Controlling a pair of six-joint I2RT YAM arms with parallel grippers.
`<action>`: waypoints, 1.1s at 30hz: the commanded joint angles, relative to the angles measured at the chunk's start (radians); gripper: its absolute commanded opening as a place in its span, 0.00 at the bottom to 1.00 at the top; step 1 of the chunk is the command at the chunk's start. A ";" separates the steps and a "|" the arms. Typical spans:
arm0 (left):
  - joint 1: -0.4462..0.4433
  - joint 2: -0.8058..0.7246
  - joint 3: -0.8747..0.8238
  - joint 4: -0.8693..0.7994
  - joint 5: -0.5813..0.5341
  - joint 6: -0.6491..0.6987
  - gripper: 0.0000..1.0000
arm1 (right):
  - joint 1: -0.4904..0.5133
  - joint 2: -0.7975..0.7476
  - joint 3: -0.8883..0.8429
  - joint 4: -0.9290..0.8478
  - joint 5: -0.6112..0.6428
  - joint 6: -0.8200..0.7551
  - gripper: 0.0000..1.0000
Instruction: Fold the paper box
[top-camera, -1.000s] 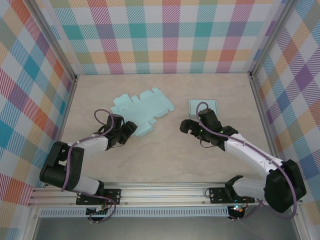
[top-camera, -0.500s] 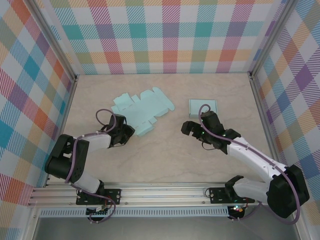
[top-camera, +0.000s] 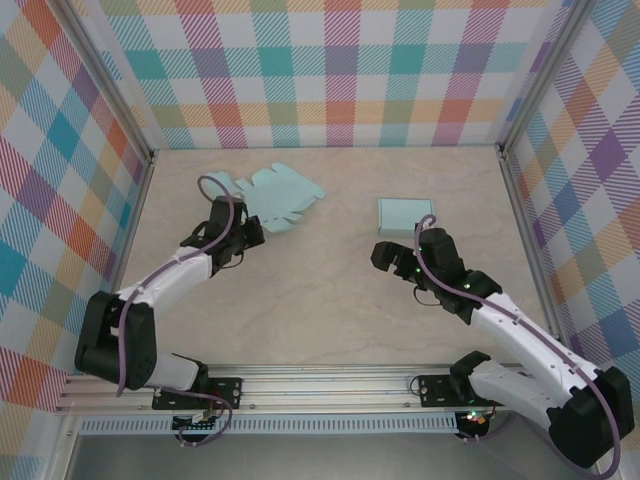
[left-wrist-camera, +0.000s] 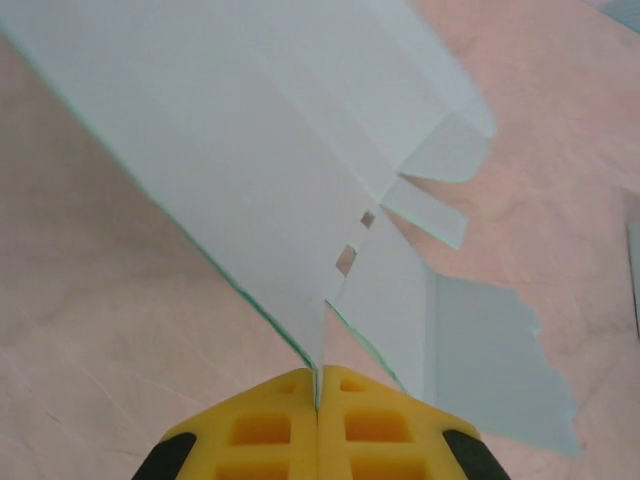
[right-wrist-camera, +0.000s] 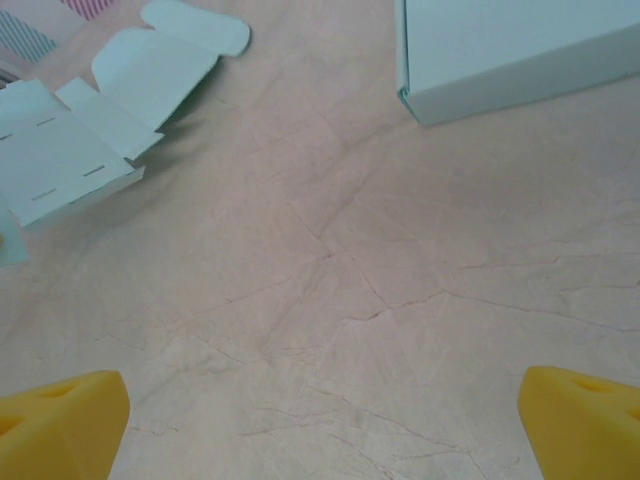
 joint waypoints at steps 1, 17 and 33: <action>-0.011 -0.085 0.088 -0.145 0.068 0.342 0.00 | -0.002 -0.039 -0.002 0.016 0.037 -0.056 1.00; -0.053 -0.146 0.635 -0.706 0.495 1.169 0.00 | -0.002 -0.026 0.189 -0.035 -0.082 -0.291 1.00; -0.054 -0.065 0.738 -0.802 0.414 1.451 0.00 | -0.002 -0.169 0.280 -0.062 -0.062 -0.562 1.00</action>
